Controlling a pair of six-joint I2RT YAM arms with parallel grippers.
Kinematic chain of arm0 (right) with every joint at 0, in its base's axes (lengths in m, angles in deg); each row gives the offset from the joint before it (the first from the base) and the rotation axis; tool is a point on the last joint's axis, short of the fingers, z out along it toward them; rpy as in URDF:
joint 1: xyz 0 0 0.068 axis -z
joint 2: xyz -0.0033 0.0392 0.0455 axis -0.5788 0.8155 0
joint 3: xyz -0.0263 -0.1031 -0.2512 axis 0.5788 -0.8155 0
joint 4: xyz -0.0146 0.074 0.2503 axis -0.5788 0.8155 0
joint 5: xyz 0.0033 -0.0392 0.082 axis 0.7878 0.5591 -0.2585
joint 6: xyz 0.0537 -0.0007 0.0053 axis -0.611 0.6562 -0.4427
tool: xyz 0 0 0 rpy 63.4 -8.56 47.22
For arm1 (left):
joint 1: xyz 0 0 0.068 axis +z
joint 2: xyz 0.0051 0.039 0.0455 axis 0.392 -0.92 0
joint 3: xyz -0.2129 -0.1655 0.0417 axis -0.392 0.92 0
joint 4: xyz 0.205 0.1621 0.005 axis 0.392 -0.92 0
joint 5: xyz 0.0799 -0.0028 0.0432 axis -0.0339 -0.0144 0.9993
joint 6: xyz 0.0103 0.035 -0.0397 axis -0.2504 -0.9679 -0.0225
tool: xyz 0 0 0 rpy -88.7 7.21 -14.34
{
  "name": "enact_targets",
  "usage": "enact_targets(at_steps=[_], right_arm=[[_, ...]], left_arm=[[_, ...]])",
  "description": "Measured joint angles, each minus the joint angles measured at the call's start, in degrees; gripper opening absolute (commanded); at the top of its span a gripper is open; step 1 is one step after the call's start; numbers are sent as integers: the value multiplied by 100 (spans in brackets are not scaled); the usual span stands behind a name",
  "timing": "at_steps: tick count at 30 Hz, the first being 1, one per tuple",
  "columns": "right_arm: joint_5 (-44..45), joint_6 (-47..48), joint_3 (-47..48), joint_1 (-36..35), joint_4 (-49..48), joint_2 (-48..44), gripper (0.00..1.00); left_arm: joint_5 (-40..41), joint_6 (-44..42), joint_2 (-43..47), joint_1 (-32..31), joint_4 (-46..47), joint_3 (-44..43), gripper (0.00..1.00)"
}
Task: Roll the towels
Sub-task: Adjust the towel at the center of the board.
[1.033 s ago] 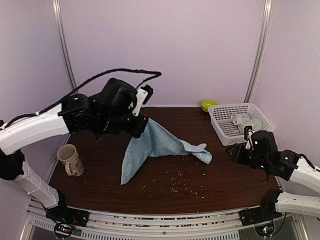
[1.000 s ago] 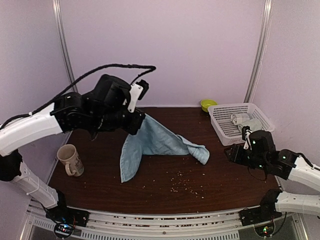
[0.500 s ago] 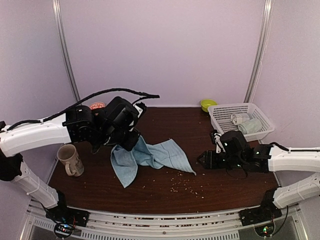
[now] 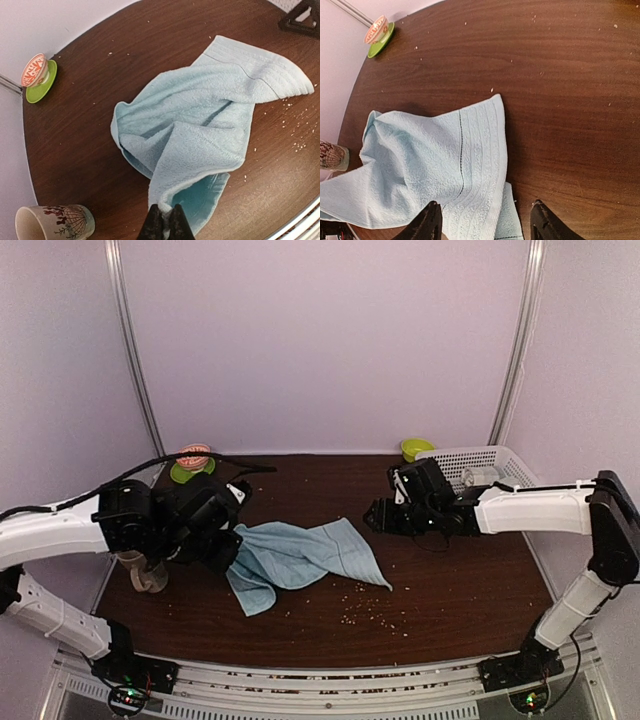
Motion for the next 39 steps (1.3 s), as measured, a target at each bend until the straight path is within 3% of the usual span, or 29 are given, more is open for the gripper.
enact_targets(at_steps=[4, 7, 10, 16, 21, 29, 31, 37, 39], right_arm=[[-479, -72, -129, 35, -79, 173, 63], [-719, -131, -750, 17, -302, -175, 65], [-824, -179, -1650, -87, -426, -883, 65], [-826, -299, -2321, -400, -435, -1528, 63], [-841, -420, -2605, -560, -461, -1388, 60], [-476, -306, -2302, -640, -367, -741, 59], [-417, -229, -2072, -640, -337, -505, 54], [-396, -50, -1657, -640, -306, -11, 6], [-420, -9, -1598, -636, -212, -52, 0]], left_arm=[[166, 57, 774, 0, -90, 52, 0], [273, 46, 1082, 0, -44, 52, 0], [323, 7, 1005, 0, 22, 52, 0], [385, -92, 599, 0, 70, 52, 0], [422, -127, 573, 0, 76, 50, 0], [424, -127, 649, 0, 79, 50, 0], [424, -127, 726, 0, 81, 50, 0], [417, -127, 857, 0, 96, 50, 0], [398, -140, 901, 0, 98, 50, 0]])
